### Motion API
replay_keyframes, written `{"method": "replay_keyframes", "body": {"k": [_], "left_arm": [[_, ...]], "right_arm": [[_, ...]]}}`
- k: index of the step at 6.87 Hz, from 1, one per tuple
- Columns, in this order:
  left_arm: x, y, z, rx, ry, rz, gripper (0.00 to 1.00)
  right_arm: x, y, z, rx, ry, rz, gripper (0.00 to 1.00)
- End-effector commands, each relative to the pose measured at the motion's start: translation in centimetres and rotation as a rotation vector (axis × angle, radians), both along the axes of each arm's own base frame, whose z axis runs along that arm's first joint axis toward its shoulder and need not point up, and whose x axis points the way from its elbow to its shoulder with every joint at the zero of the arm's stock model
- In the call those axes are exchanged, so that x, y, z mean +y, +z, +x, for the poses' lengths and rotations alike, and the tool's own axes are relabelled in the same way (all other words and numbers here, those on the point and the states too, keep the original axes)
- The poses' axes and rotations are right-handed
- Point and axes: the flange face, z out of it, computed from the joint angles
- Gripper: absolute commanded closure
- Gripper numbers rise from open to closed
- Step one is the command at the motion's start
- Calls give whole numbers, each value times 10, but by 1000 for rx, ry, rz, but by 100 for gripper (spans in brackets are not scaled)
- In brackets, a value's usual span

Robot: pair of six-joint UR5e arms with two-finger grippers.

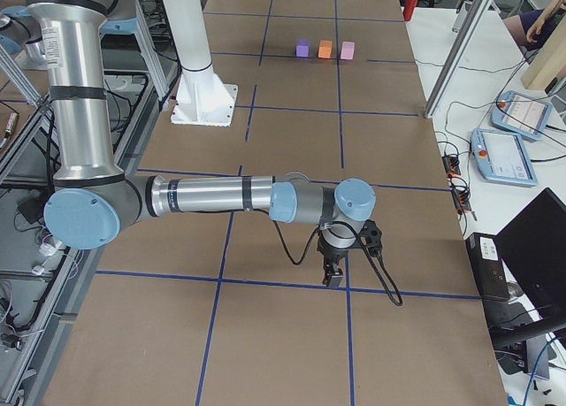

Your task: Arrange blocks in a line

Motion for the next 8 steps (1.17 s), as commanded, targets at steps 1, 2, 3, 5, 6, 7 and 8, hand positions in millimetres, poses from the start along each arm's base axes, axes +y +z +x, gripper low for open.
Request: {"method": "replay_keyframes", "body": {"k": [1, 2, 3, 5, 6, 7, 8], "left_arm": [[1, 0, -1, 0, 10, 9, 0], [7, 9, -2, -3, 79, 58, 0], [9, 7, -10, -4, 69, 68, 0], [11, 8, -14, -7, 61, 66, 0], [12, 9, -17, -7, 55, 63, 0], [11, 8, -18, -7, 54, 67, 0], [10, 8, -18, -7, 54, 64, 0]], "right_arm": [[0, 0, 0, 0, 0, 0, 0], [0, 0, 0, 0, 0, 0, 0], [0, 0, 0, 0, 0, 0, 0], [0, 0, 0, 0, 0, 0, 0], [0, 0, 0, 0, 0, 0, 0], [0, 0, 0, 0, 0, 0, 0], [0, 0, 0, 0, 0, 0, 0]]}}
